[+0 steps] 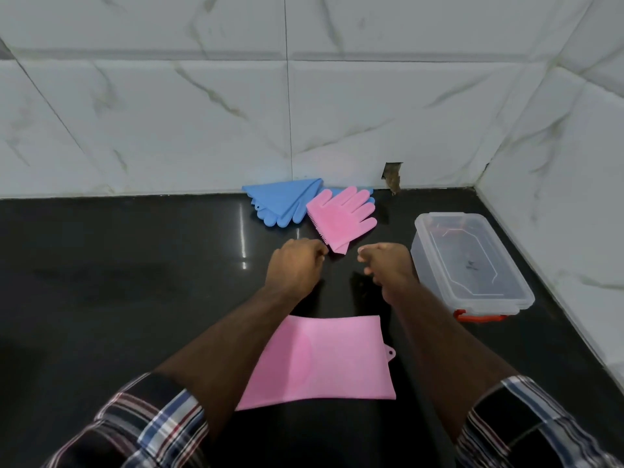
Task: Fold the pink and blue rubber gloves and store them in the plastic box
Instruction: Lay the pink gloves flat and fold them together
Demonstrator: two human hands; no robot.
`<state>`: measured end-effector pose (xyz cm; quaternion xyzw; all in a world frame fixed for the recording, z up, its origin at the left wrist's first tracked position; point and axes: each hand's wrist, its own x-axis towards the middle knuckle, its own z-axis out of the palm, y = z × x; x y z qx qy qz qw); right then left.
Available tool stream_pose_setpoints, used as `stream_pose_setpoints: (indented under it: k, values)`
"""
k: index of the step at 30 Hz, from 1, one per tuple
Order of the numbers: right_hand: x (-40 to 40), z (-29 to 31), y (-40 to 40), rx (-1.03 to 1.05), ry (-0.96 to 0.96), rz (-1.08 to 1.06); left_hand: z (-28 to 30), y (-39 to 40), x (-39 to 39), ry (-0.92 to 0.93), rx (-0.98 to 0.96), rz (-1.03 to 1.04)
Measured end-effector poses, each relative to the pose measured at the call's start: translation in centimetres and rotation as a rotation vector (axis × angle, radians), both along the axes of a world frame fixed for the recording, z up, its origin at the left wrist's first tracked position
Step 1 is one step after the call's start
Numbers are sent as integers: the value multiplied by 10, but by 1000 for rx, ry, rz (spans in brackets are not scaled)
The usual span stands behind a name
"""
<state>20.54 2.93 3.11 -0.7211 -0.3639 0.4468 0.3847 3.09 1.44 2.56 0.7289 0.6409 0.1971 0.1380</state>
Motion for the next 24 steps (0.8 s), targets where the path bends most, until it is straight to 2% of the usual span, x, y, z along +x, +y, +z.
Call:
stream_pose_setpoints:
  k: [9,15,18,21,23,24]
  values:
    - [-8,-17,67,-172,226,-160,4,51,14,-28,-14,-19]
    - [-11,-25,79,-189,132,-245,9,67,7,-92,-42,28]
    - [-14,-26,79,-178,21,-200,14,68,7,-109,-47,36]
    - [-17,-20,79,-113,0,-159,17,65,6,-127,-59,30]
    - [-18,-7,78,37,-4,-143,21,63,1,-167,-64,41]
    - [-19,3,76,137,-65,-94,24,62,-2,-195,-56,53]
